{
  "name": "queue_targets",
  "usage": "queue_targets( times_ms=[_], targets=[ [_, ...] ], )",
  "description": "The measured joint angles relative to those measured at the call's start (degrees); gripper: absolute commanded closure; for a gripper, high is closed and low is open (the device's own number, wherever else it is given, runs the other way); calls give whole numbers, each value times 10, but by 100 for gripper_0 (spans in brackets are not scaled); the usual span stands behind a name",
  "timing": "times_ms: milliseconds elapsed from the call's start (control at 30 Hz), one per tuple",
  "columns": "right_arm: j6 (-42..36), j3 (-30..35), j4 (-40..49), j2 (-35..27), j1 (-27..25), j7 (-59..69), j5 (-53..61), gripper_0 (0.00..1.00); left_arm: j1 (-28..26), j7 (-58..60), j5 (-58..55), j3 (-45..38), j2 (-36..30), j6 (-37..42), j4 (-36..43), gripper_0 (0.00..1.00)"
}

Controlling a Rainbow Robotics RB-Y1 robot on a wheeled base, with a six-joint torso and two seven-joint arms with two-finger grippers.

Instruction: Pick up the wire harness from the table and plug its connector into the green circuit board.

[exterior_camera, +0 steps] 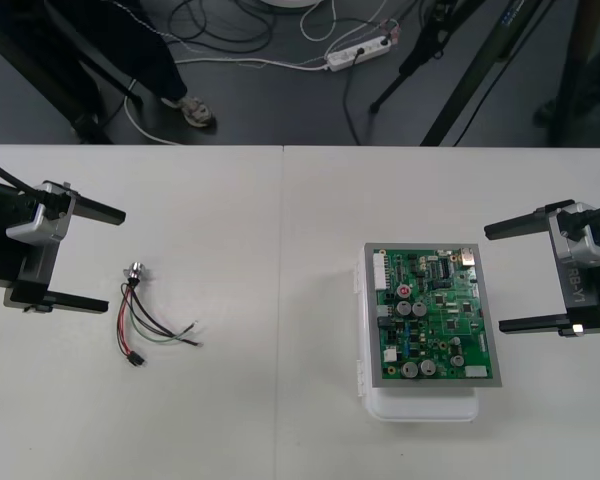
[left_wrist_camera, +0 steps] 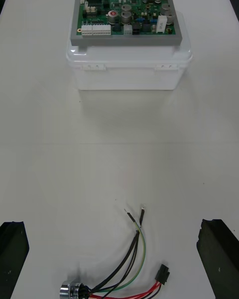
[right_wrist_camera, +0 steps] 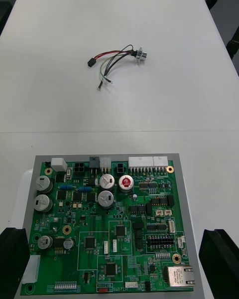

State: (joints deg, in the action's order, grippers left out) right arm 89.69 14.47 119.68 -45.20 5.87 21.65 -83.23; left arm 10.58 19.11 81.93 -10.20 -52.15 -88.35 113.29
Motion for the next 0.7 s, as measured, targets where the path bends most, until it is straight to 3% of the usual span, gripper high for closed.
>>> queue_targets(
  times_ms=[700],
  targets=[
    [0,0,0,0,0,0,0,0,0,0,0,0,0,0,0,0]
  ],
)
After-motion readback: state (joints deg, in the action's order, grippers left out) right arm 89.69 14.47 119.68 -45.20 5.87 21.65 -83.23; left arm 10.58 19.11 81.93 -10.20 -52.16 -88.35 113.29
